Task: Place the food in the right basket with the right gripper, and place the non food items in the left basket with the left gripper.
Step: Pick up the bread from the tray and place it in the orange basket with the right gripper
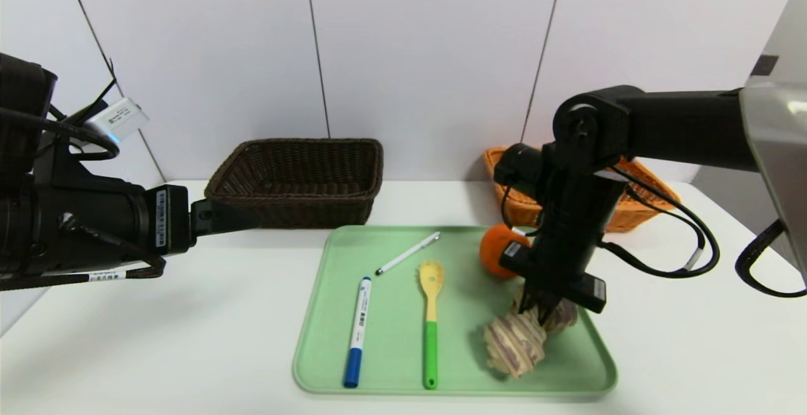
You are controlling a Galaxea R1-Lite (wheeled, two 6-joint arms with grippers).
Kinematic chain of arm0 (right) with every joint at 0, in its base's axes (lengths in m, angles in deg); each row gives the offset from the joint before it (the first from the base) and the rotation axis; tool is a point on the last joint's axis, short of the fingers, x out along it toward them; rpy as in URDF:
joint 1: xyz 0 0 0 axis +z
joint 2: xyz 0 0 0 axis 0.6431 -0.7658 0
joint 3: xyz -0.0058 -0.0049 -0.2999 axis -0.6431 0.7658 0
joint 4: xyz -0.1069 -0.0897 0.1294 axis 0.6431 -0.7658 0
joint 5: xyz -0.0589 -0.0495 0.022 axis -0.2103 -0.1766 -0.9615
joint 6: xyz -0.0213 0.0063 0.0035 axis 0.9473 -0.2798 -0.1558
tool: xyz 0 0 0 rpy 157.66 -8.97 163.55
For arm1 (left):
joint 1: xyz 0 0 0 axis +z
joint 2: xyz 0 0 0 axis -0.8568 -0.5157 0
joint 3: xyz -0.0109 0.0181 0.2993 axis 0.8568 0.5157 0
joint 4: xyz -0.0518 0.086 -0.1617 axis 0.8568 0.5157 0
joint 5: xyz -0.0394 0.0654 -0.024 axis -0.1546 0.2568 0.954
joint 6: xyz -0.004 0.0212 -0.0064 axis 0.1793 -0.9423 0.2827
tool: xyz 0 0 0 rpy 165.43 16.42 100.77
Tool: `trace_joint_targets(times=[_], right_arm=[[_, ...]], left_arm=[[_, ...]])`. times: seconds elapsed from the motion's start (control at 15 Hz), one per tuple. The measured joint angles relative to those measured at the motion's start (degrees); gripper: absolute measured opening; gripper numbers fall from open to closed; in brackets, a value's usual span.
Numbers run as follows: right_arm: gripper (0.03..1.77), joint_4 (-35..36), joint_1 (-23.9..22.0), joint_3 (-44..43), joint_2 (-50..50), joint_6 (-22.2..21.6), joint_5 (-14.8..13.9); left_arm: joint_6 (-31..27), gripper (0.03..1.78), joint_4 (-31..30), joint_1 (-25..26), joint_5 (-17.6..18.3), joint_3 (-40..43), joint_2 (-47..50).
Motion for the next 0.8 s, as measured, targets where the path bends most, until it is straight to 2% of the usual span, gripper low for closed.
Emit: trace_joint_targets(times=[0.27, 0.4, 0.6, 0.73, 0.8], right_arm=[[0.14, -3.1, -0.6, 0.1, 4.9, 0.0, 2.6], [0.14, -2.7, -0.7, -1.1, 9.8, 0.1, 2.3], [0.14, 5.6, -1.4, -2.1, 18.7, 0.1, -2.6], [0.14, 16.6, -5.7, -2.4, 22.8, 0.5, -6.5], [0.14, 21.6, -8.4, -2.4, 23.9, 0.7, -7.4]], left_arm=[[0.0, 1.69, 0.0, 0.0, 0.0, -0.8, 0.1], [1.0, 1.69, 0.0, 0.0, -0.1, -2.4, 0.3], [3.7, 1.69, 0.0, -0.1, 0.7, -4.9, 0.3], [3.8, 1.69, 0.0, -0.6, 1.2, -5.6, 0.0], [3.8, 1.69, 0.0, -0.8, 1.2, -5.7, -0.2]])
